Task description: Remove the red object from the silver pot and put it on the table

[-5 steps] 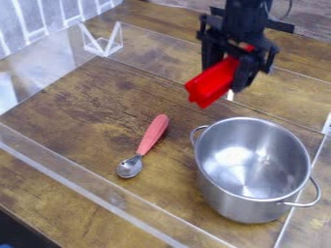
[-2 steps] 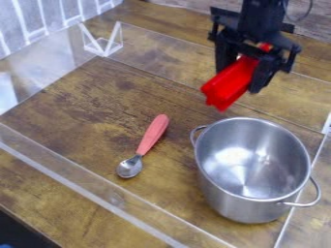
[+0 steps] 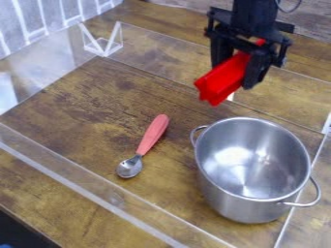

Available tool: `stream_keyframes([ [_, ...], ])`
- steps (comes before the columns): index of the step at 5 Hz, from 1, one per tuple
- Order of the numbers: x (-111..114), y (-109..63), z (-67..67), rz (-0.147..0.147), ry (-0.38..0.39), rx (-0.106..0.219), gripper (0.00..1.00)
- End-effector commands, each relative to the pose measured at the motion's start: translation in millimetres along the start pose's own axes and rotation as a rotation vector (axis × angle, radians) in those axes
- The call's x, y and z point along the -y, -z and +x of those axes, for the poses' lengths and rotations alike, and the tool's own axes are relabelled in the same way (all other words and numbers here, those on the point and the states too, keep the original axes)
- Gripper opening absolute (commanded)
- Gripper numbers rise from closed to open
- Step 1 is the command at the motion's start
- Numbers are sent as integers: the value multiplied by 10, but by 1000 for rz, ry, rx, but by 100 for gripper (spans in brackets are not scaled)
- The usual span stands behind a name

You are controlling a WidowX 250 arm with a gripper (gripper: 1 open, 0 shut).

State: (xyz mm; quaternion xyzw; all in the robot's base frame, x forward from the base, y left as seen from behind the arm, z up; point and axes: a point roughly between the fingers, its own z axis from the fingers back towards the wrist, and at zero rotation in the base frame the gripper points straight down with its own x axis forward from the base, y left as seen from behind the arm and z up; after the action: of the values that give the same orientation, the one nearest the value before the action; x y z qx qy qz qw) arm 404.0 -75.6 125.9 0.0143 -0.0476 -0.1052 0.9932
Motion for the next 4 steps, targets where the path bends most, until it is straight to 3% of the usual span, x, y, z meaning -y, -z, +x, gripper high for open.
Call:
stream_keyframes([
  [1,-125,-278,-63,-10,19,94,0],
  [3,-492,-288,-111,7,-61,104,0],
  [4,-524,-352,-28,7,-38,108,0],
])
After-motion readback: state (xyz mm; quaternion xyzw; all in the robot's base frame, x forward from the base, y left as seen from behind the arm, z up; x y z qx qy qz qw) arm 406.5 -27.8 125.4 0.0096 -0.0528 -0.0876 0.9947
